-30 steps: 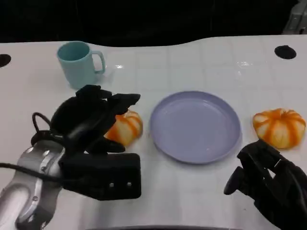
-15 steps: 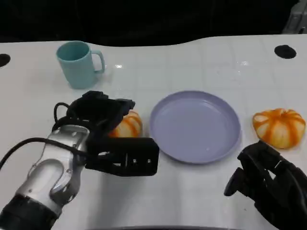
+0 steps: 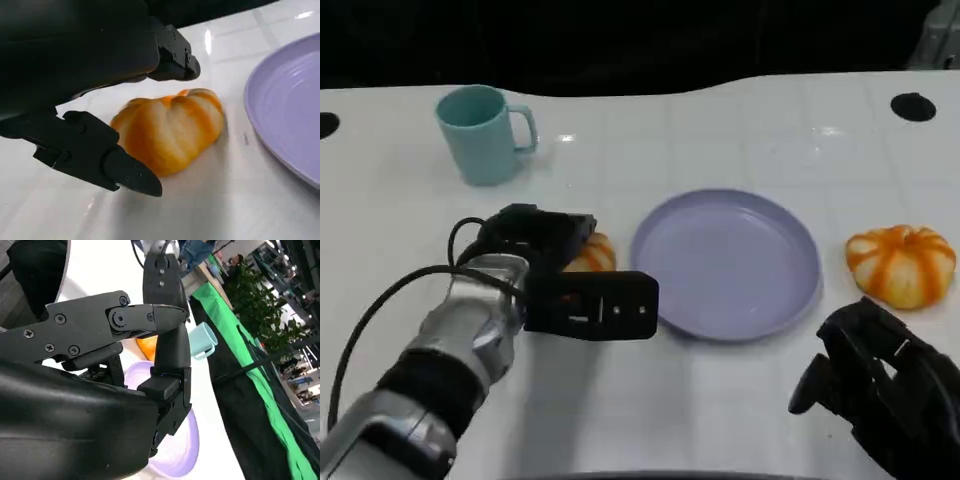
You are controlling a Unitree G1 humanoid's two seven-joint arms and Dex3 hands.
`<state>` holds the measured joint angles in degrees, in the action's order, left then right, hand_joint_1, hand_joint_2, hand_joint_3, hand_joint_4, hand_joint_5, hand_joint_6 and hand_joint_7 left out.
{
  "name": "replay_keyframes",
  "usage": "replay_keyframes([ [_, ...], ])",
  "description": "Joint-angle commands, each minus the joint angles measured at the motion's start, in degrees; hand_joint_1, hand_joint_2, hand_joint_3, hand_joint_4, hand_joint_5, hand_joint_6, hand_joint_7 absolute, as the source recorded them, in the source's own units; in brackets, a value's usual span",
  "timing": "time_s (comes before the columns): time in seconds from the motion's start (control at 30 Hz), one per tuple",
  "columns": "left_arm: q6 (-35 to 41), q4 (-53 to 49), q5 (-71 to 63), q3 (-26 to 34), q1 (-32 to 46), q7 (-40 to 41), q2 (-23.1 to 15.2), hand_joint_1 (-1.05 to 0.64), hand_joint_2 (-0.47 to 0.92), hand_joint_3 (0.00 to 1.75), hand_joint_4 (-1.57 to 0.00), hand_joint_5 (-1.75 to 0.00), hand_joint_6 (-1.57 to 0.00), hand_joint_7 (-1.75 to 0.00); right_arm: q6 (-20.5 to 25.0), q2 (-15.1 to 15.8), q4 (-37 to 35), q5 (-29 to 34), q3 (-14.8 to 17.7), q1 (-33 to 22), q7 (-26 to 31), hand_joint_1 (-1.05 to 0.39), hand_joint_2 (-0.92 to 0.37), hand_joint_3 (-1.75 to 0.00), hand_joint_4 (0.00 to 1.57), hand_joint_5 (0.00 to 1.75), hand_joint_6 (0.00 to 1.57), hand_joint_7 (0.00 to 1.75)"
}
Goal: Grasp the bread from the table and place it into the plate.
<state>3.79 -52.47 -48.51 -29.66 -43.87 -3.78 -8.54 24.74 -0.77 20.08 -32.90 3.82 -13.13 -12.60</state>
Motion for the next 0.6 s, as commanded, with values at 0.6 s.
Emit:
replay_keyframes([
  [0.6, -8.4, -21.5, 3.7, -3.1, -10.3, 4.2, 1.6, -0.29, 0.81, 0.01, -0.09, -0.1, -0.24, -0.02, 0.1, 0.6, 1.1, -0.8, 0.7, -1.0, -0.1, -0.53, -0.92, -0.22, 0.64, 1.75, 0.52, 1.58],
])
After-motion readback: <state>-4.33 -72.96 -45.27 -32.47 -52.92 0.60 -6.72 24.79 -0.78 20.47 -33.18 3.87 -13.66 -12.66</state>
